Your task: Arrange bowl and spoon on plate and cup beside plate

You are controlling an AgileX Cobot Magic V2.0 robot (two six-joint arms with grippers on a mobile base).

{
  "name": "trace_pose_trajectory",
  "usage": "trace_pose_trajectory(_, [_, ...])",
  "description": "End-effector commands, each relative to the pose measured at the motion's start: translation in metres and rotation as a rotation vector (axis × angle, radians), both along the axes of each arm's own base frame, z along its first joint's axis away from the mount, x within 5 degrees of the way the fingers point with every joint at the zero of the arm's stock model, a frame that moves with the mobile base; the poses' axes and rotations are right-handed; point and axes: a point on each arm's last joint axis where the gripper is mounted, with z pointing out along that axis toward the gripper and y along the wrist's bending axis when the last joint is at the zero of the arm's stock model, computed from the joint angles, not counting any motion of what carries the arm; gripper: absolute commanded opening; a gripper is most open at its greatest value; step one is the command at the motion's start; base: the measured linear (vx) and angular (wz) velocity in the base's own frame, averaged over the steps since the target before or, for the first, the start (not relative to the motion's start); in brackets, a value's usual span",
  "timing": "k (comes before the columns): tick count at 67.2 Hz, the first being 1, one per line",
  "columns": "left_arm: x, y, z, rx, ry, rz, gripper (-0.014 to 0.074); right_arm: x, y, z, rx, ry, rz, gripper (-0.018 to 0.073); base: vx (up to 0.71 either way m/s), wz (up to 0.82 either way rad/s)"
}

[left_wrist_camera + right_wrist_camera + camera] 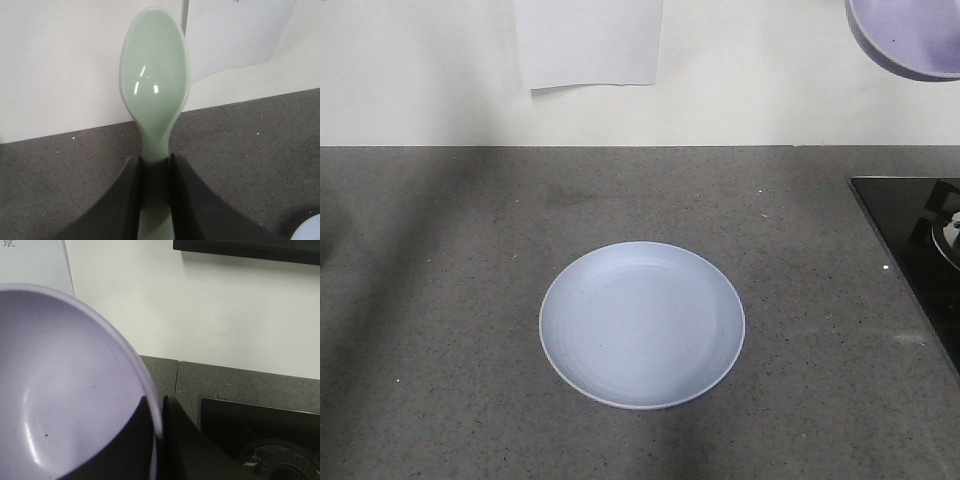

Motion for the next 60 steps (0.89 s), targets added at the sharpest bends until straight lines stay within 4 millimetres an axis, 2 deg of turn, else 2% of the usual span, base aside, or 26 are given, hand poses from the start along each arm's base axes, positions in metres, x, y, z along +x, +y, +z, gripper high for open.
trace_pose_trajectory(1, [-0.0108,-0.0012,0.0217,-0.022,-0.121,-0.004,-0.0006,-0.0101,-0.0004,0.0213,-0.001,-0.134,-0.011,-0.0006,0.0,0.0])
trace_pose_trajectory(60, [-0.0108,-0.0012,0.0217,-0.022,-0.121,-0.004,-0.0006,-0.0101,0.0,0.0215,0.005,-0.135,-0.008,-0.0006,0.0,0.0])
